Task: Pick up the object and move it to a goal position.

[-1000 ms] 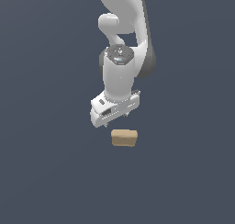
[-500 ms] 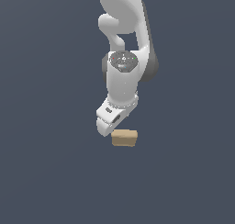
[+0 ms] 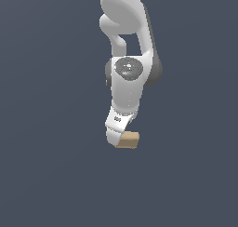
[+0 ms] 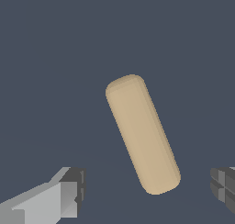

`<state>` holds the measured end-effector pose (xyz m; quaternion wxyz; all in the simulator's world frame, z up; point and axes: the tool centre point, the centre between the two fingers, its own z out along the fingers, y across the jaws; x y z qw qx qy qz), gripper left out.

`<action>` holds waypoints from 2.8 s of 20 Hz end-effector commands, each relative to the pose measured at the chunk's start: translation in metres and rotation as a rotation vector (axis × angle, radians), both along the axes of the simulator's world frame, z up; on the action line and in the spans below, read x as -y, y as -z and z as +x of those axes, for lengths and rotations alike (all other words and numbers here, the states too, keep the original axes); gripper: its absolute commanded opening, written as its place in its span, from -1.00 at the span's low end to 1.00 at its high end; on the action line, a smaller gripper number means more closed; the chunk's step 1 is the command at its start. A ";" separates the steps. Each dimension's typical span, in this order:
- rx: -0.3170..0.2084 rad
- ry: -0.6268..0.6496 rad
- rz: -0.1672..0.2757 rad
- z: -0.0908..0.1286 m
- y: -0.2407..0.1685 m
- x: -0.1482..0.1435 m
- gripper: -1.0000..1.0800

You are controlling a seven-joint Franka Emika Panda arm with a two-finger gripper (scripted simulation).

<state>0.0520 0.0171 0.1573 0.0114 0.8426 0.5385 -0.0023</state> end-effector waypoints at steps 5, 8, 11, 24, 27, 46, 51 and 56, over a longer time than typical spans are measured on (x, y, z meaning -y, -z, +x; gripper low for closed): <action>-0.007 -0.179 0.008 0.006 0.006 -0.007 0.92; -0.009 -0.244 0.012 0.008 0.008 -0.009 0.92; -0.011 -0.297 0.015 0.010 0.009 -0.011 0.92; -0.013 -0.378 0.020 0.013 0.012 -0.014 0.92; -0.013 -0.378 0.020 0.013 0.018 -0.014 0.92; -0.013 -0.382 0.020 0.013 0.062 -0.014 -1.00; -0.013 -0.382 0.020 0.013 0.062 -0.014 -1.00; -0.013 -0.382 0.020 0.012 0.057 -0.014 -1.00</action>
